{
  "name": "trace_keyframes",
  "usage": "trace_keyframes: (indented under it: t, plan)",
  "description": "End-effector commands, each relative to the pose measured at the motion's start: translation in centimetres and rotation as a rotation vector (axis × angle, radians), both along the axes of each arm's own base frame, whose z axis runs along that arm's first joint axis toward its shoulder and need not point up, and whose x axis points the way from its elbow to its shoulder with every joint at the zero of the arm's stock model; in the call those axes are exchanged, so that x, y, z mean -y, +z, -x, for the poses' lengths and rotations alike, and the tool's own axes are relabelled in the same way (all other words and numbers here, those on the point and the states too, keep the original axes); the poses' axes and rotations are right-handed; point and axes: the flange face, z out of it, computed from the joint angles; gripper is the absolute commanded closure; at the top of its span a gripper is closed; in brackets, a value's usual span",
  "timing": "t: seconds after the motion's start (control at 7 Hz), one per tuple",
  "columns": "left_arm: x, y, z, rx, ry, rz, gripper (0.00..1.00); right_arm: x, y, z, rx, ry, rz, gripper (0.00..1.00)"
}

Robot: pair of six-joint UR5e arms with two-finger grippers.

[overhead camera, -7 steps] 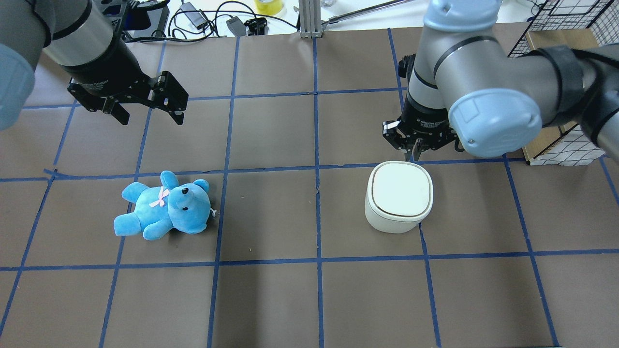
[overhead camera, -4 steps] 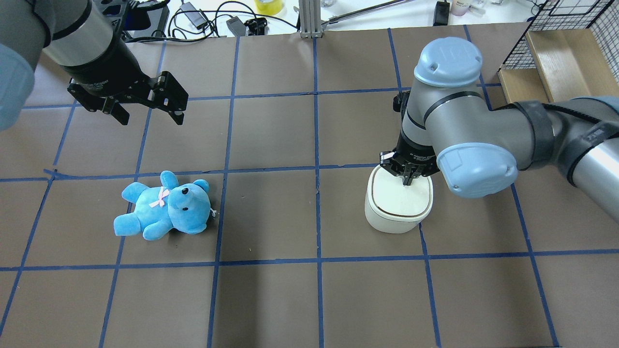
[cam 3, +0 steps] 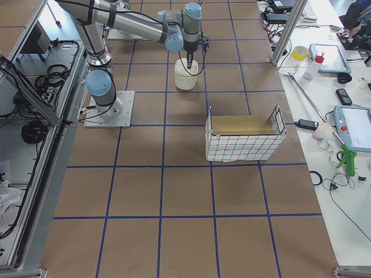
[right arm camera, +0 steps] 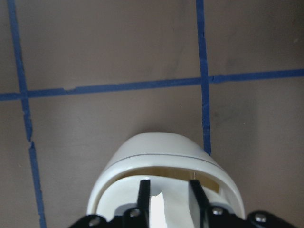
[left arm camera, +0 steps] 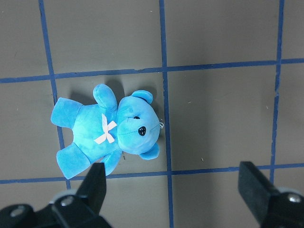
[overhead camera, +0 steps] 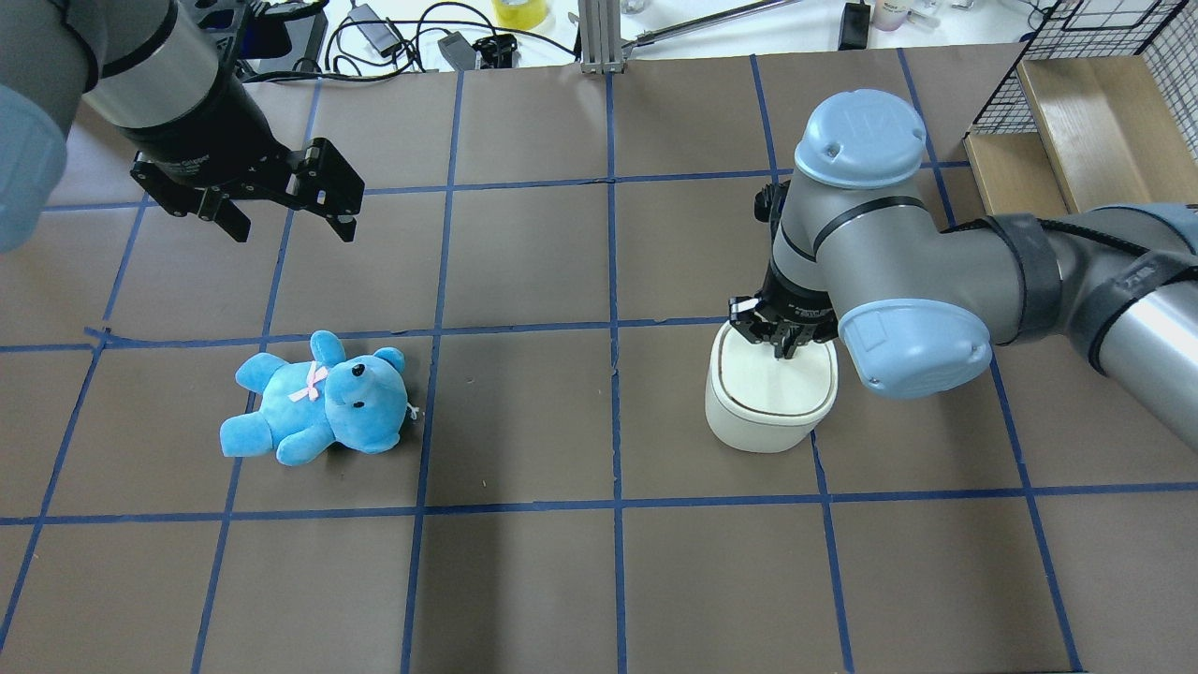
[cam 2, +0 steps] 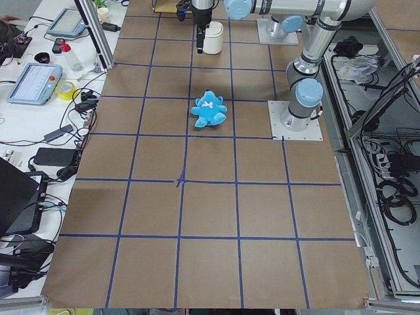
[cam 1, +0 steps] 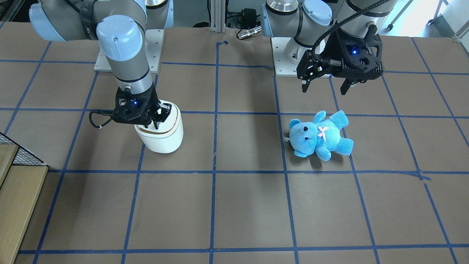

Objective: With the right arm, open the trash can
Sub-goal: 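Press the lid edge with the right gripper and lift it open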

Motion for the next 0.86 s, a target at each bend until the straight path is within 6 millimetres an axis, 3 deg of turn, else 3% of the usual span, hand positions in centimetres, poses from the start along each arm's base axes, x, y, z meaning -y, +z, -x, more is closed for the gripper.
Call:
trace_keyframes:
  t: [0.0,0.14,0.29,0.43,0.71]
  plan:
    - [0.0,0.0,0.0,0.0,0.0,0.0,0.0,1.2,8.3,-0.9,0.084,0.012,0.077,0.0]
    - [0.0,0.0,0.0,0.0,0.0,0.0,0.0,2.2,11.8,-0.8,0.076,0.008,0.08,0.0]
    - [0.0,0.0,0.0,0.0,0.0,0.0,0.0,2.5,14.1,-0.4,0.063,0.003,0.056,0.0]
    - [0.0,0.0,0.0,0.0,0.0,0.0,0.0,2.1,15.0,0.1,-0.004,0.002,0.028,0.0]
    - [0.0,0.0,0.0,0.0,0.0,0.0,0.0,1.9,15.0,0.1,-0.005,0.043,0.014,0.0]
